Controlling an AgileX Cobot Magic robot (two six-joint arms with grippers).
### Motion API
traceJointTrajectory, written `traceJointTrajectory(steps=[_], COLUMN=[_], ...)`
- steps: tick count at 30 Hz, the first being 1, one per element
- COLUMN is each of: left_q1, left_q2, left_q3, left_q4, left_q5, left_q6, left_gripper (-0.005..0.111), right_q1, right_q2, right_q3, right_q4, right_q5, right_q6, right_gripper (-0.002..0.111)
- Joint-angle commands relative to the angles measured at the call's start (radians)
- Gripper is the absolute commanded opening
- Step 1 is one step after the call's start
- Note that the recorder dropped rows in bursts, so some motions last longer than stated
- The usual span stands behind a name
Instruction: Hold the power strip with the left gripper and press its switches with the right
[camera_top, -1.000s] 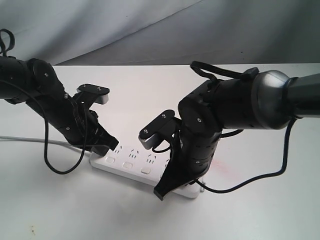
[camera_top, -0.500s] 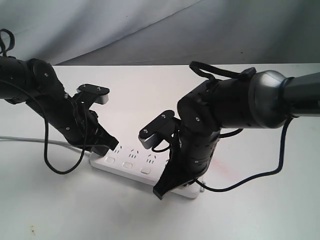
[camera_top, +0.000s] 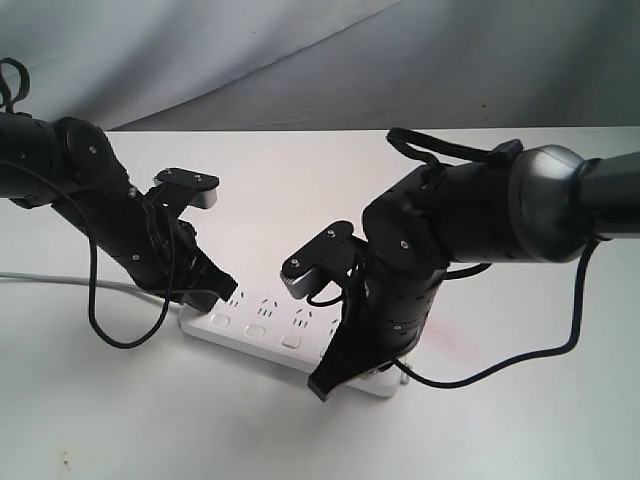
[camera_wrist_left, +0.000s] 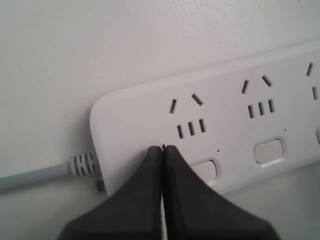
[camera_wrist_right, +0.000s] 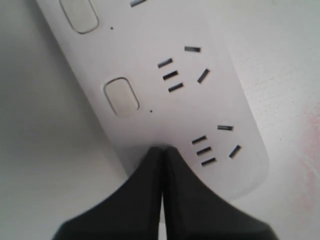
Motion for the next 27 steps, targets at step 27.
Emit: traceJointTrajectory(steps=[27], left_q1=[-0.005], left_q2=[0.015], left_q3=[0.003], left_q4=[0.003], left_q5=[0.018], left_q6=[-0.006], left_gripper=[0.0], right_q1=[0.105], right_q2=[0.061], right_q3=[0.022], right_q4=[-0.118], right_q5=[0.104], right_q6=[0.032], right_gripper=[0.0])
